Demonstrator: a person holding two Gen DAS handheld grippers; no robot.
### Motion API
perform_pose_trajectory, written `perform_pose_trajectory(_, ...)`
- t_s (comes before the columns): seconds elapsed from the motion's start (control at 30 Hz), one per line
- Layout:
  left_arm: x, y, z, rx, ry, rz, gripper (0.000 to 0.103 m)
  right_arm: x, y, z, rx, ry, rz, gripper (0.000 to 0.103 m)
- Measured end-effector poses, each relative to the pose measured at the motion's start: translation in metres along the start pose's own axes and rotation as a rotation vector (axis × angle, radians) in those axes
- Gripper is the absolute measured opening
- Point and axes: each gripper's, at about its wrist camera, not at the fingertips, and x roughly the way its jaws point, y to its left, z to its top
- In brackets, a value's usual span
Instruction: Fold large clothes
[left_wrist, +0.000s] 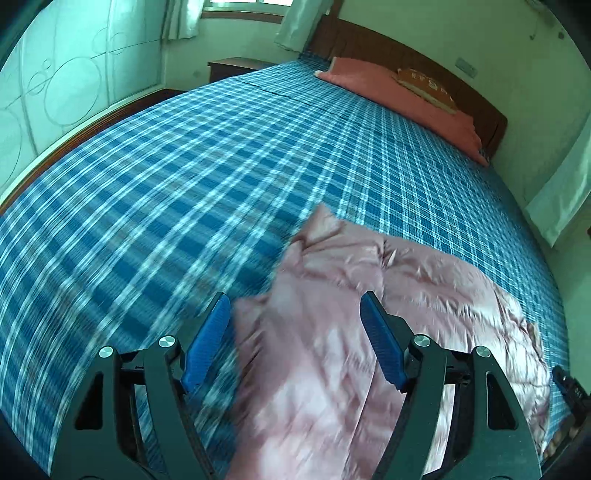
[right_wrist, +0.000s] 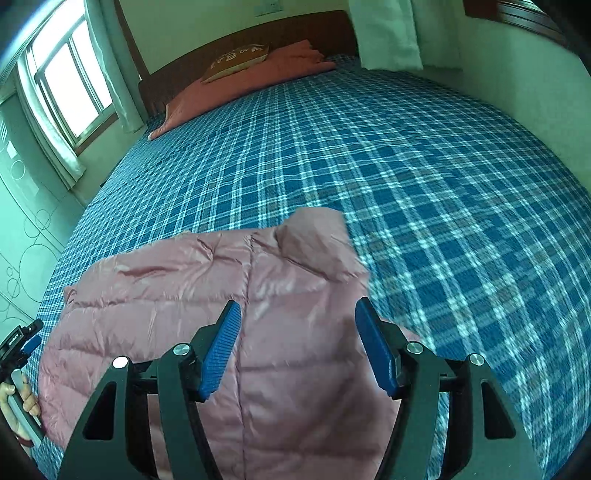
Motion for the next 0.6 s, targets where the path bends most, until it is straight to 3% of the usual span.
perform_pose_trajectory(0.13,-0.038,0.036,-0.045,-0.119,0.006,-0.055,0.078,-0.044,-0.032,-0.045,0.104,-0.005,0.017,0.064)
perform_pose_trajectory(0.23,-0.058,0.063,-0.09,-0.262,0.032,-0.117,0.079,-0.066,-0.052,-0.087,0.189,0.006,0.05,0.064)
perform_pose_trajectory(0.3,-0.07,0.077,-0.122,-0.366,0.056,-0.151,0.079,-0.071,-0.058,-0.113,0.249,0.021,0.095,0.064)
perform_pose_trajectory(0.4,-0.08,0.082,-0.157,-0.44,0.075,-0.22,0.08,-0.071,-0.055,-0.146,0.326,0.047,0.185,0.064)
perform_pose_trajectory(0.6,-0.067,0.068,-0.169,-0.493,0.06,-0.23,0.082,-0.048,-0.041,-0.152,0.381,0.025,0.228,0.064)
